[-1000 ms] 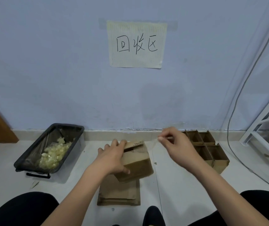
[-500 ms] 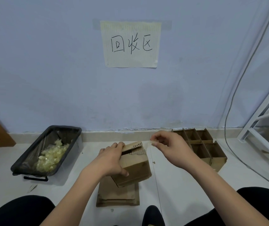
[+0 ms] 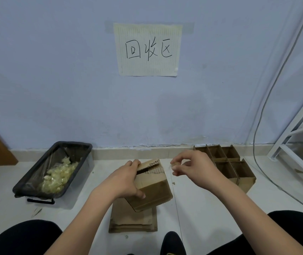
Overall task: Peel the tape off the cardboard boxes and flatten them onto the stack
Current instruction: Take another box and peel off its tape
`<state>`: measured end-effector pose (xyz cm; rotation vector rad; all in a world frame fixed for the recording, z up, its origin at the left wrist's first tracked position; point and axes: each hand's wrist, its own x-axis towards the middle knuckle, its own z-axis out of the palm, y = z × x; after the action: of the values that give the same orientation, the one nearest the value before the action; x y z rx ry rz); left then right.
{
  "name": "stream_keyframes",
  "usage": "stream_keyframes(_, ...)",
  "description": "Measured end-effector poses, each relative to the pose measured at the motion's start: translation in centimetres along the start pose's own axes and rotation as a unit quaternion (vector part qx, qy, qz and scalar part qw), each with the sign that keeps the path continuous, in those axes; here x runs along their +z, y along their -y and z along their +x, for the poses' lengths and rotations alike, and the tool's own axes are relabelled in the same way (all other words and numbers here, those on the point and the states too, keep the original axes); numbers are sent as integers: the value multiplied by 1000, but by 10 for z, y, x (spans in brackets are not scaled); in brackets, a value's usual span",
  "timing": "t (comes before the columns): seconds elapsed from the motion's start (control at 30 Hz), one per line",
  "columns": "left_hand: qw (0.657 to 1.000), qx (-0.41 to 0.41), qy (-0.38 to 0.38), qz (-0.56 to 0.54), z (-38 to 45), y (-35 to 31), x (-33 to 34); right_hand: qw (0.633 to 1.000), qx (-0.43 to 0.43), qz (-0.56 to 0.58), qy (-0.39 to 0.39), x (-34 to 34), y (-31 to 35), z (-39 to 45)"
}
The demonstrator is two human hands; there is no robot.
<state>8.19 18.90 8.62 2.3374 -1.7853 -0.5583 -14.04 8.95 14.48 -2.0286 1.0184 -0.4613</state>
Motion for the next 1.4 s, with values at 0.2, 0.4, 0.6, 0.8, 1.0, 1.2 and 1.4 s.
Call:
stream_keyframes(0.2, 1000, 2, -3, -7, 1, -1, -2, 996, -20, -79, -38, -2, -2, 3)
stream_keyframes(0.4, 1000, 4, -2, -10, 0, 0, -3, 998, -4, -65, -17, 1, -7, 4)
stream_keyframes(0.6, 1000, 2, 1, -20, -1, 1, -5, 1000, -1, -1, -8, 0, -9, 4)
stream_keyframes(0.8, 999, 7, -7, -52, -2, -1, -9, 996, -23, -84, -2, -2, -7, 5)
stream_keyframes(1.0, 998, 10, -5, -66, -5, 0, -11, 998, -23, -63, -5, -2, -6, 6)
stream_keyframes(1.2, 996, 25, 4, -87, -7, -5, -14, 998, -15, -57, -25, -2, -2, 2)
stream_keyframes(1.4, 993, 32, 4, -111, -7, -6, -16, 998, -24, -60, -26, -3, -4, 4)
